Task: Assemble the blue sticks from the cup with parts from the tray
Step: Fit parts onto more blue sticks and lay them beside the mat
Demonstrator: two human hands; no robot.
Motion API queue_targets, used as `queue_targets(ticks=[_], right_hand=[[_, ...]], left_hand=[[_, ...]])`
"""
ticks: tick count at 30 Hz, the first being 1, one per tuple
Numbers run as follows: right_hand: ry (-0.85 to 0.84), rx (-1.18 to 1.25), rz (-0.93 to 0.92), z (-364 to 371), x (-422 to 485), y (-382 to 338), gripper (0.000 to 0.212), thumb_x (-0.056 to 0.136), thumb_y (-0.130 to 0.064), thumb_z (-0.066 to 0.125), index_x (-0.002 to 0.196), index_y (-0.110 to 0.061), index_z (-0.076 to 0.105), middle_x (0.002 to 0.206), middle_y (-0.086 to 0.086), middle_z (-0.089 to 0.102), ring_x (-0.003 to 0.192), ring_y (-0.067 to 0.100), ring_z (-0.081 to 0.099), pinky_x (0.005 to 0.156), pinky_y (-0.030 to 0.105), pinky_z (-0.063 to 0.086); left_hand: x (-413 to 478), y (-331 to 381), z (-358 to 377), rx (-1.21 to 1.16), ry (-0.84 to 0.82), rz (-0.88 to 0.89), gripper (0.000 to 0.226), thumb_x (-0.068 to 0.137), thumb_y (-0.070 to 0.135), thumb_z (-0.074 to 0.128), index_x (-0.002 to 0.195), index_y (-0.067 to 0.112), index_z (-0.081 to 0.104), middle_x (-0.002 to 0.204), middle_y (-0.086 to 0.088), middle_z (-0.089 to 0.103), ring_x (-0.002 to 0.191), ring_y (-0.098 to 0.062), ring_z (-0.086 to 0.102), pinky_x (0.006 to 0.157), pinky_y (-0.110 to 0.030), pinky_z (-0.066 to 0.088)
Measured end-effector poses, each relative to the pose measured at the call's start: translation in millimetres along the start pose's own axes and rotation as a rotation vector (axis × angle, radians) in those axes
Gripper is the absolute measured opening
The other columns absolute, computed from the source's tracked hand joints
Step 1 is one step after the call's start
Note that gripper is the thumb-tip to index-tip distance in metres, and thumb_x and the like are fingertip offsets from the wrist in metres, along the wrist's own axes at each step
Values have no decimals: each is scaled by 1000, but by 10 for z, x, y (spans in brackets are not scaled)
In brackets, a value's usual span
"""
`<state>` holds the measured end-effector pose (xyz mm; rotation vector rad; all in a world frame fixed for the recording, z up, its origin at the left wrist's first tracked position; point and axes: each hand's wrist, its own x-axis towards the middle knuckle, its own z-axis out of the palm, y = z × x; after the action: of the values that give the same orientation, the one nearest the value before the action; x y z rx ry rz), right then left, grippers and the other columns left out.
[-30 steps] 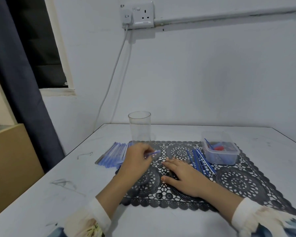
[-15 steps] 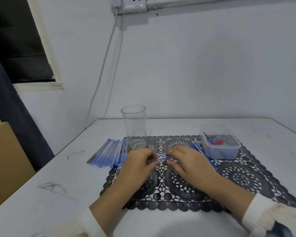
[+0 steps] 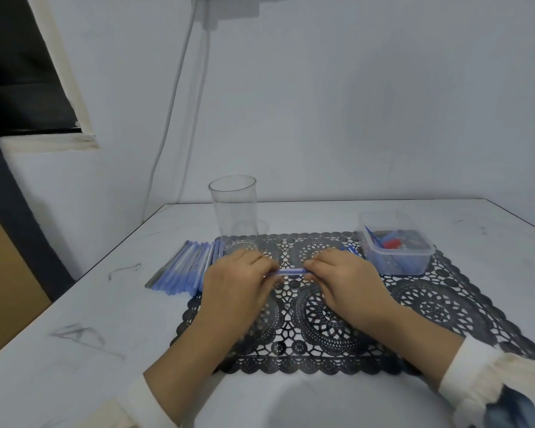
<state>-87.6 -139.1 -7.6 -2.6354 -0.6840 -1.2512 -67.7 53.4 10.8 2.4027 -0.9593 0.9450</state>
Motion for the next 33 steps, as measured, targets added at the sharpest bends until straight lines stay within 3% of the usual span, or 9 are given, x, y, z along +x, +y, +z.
queue_targets(ticks=[3,8,12,15,17,21,25,29,33], right_hand=[[34,-28,-52,-16,-1,13,31,79,-22,45,77,-14,74,71,-4,68,60,15,60,54,20,44],[81,-25,-110,-16,-23,53,14,67,-5,65,78,-10,73,70,-1,67,61,17,59,61,25,42],[59,-41,-147,-45,-14,77,24,58,1,63,78,-8,72,71,1,67,61,19,60,60,26,43],[19,-53,-188,-72,-18,109,30,63,-2,49,80,-7,72,73,2,67,63,19,61,57,27,46],[-5,-43,-182,-70,-11,114,27,71,-5,48,84,-7,72,74,2,67,64,20,61,55,28,49],[-64,42,-84,-23,-21,89,27,85,-16,48,96,-6,71,81,2,67,71,20,61,60,28,52],[-77,126,-26,-16,-37,82,23,75,-3,61,95,-7,71,82,2,67,72,18,62,62,26,54],[-42,175,-18,-41,-39,73,17,78,-6,59,91,-9,69,84,1,64,73,18,60,60,31,53],[-67,159,2,-30,-37,49,34,71,0,58,102,-10,68,89,2,62,76,19,60,55,28,52]], left_hand=[[-9,19,-1,-36,-15,3,16,64,27,83,75,21,74,65,10,68,55,-8,60,53,-18,50],[-29,47,10,-153,-31,-83,12,72,24,79,83,22,76,63,9,69,52,-8,61,55,-25,55],[-50,78,-5,-166,-77,-79,14,77,24,75,90,22,75,65,8,70,49,0,54,56,-12,46],[-56,128,8,-281,-164,-245,16,85,30,64,97,25,73,53,3,65,38,-4,41,43,-15,35],[-50,113,39,-309,-215,-313,19,88,35,58,98,28,73,52,1,62,39,-8,39,43,-19,33],[-28,78,34,-205,-249,-300,23,92,40,51,97,29,71,54,5,59,46,-7,46,47,-20,35],[-35,63,49,-190,-281,-268,25,92,40,49,103,31,69,59,5,63,50,-9,51,52,-22,43],[-27,58,44,-232,-323,-226,25,92,38,51,103,28,70,59,4,64,50,-10,53,52,-21,44],[-35,61,52,-273,-328,-180,27,91,37,53,106,23,70,68,3,69,55,-10,59,60,-24,51]])
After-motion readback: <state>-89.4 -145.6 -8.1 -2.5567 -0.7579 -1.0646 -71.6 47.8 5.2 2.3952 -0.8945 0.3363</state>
